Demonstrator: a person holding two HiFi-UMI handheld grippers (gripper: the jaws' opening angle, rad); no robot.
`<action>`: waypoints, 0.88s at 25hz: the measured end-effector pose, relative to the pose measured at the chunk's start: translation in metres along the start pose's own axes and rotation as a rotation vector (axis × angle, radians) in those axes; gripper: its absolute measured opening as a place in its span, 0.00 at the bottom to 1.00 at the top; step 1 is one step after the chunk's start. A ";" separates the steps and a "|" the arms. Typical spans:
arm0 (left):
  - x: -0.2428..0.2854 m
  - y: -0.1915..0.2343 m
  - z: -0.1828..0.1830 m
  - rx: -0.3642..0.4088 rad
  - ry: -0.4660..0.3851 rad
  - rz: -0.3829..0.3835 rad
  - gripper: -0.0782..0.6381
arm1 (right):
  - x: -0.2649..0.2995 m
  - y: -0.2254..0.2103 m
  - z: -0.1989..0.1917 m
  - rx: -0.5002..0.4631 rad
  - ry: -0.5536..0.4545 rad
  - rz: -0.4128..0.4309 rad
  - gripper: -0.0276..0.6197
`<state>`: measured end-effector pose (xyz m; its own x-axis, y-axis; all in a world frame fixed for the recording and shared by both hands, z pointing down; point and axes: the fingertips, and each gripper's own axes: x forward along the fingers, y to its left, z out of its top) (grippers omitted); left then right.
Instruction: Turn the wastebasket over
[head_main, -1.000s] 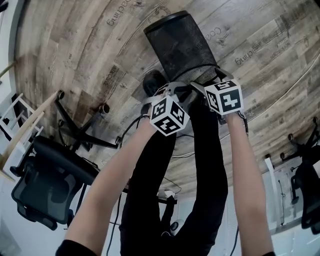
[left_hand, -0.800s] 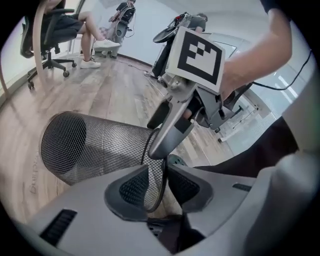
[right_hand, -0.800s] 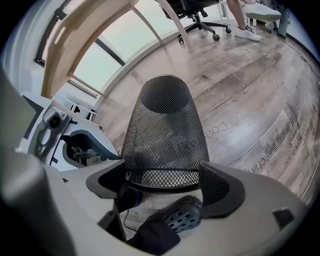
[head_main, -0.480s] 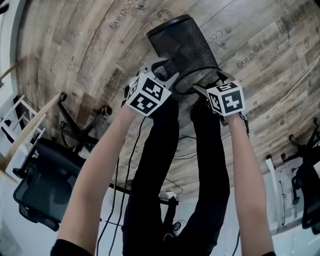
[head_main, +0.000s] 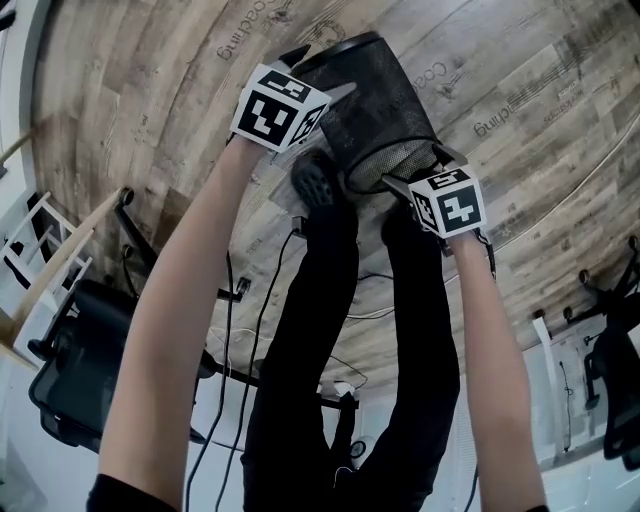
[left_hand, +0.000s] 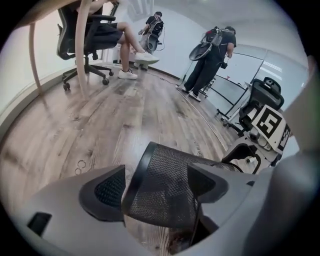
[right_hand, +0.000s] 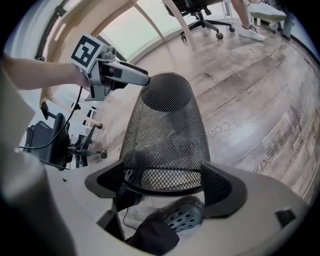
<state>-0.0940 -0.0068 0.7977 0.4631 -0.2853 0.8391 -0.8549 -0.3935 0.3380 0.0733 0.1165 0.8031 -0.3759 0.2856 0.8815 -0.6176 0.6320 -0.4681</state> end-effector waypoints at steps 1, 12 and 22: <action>0.005 -0.003 0.001 0.009 0.015 -0.014 0.65 | 0.000 0.000 0.000 -0.001 0.002 0.000 0.73; 0.027 -0.008 0.003 -0.010 0.144 -0.143 0.71 | 0.000 -0.002 0.001 0.001 0.018 0.017 0.73; 0.011 -0.027 0.001 0.120 0.166 -0.142 0.70 | -0.002 0.004 -0.009 -0.049 -0.007 -0.014 0.73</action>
<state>-0.0656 -0.0001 0.7969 0.5234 -0.0757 0.8487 -0.7455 -0.5231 0.4131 0.0777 0.1247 0.7999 -0.3725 0.2714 0.8875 -0.5884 0.6705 -0.4520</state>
